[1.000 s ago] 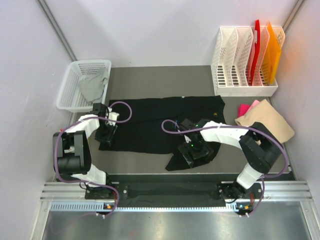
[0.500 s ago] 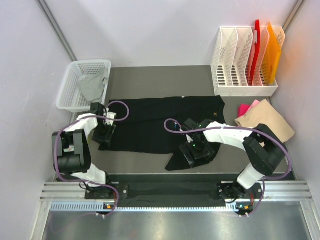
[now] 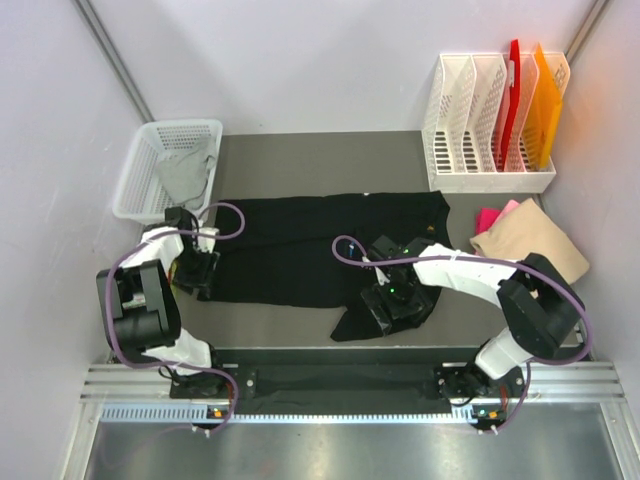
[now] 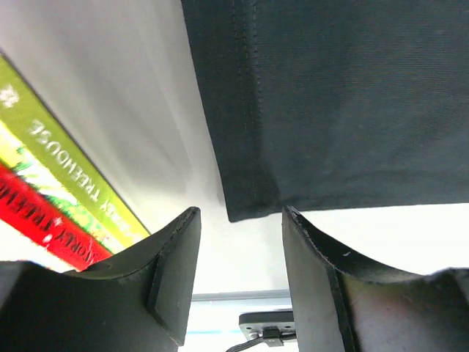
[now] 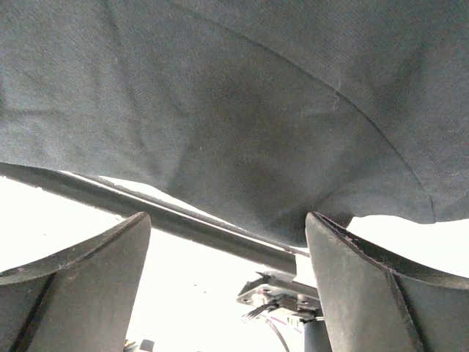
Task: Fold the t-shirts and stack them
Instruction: Grap the side of the flattened tshirt closest away from the robot with both arms
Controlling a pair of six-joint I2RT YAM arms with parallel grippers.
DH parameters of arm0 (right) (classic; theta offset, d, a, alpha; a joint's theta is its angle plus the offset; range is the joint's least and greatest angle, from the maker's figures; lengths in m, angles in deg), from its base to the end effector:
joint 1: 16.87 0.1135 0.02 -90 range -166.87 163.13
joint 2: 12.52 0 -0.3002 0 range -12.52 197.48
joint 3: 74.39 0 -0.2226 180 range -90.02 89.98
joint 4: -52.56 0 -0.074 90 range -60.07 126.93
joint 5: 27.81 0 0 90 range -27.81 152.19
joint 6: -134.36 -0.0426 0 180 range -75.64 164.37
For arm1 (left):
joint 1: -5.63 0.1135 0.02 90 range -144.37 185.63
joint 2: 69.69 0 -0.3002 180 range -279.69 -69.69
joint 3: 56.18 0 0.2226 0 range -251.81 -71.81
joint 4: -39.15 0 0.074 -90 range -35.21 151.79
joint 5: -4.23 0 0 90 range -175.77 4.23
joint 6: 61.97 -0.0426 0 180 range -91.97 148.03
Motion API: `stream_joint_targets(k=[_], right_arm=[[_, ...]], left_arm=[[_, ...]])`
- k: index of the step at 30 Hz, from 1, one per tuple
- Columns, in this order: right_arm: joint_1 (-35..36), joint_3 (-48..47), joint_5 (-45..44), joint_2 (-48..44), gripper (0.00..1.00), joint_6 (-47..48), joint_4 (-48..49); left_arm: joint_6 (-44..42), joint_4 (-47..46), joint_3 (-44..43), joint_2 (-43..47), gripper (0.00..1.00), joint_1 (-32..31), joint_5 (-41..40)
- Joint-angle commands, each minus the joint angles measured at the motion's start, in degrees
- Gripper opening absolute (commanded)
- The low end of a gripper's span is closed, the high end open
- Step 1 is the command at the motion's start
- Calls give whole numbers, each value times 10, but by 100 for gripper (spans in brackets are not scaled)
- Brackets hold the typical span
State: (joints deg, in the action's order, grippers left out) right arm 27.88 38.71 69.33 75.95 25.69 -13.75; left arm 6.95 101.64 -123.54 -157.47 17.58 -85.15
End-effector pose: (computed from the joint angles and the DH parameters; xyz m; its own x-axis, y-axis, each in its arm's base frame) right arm 0.1549 0.1610 0.2156 -0.8970 -0.4420 0.0047 -0.4377 0.8897 0.1295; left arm 0.2265 0.0475 0.2201 -0.9799 0.1602 -0.1190 0.1572 0.9870 0.0344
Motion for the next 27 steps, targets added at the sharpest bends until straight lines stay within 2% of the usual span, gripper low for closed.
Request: stream_joint_targets(k=[1,11,15,16,17,22,27], right_arm=[[-7,-6,3,-16,87,-3,-14],[-9,23,-2,1,86,-10,2],[-9,26,2,26,80,-11,18],[-9,21,2,28,79,-12,19],[-10,15,0,30,79,-12,18],[-12,-62,-32,39,80,4,-26],[-12,-83,-50,27,82,11,-37]], left_arm=[[-19,5,-8,-29,54,7,20],[-35,-4,7,-74,52,6,47],[-38,-3,0,-77,33,7,52],[-39,-1,-3,-76,25,7,55],[-40,3,-6,-76,23,7,59],[-41,9,-12,-58,22,7,62],[-43,7,0,-42,18,7,64]])
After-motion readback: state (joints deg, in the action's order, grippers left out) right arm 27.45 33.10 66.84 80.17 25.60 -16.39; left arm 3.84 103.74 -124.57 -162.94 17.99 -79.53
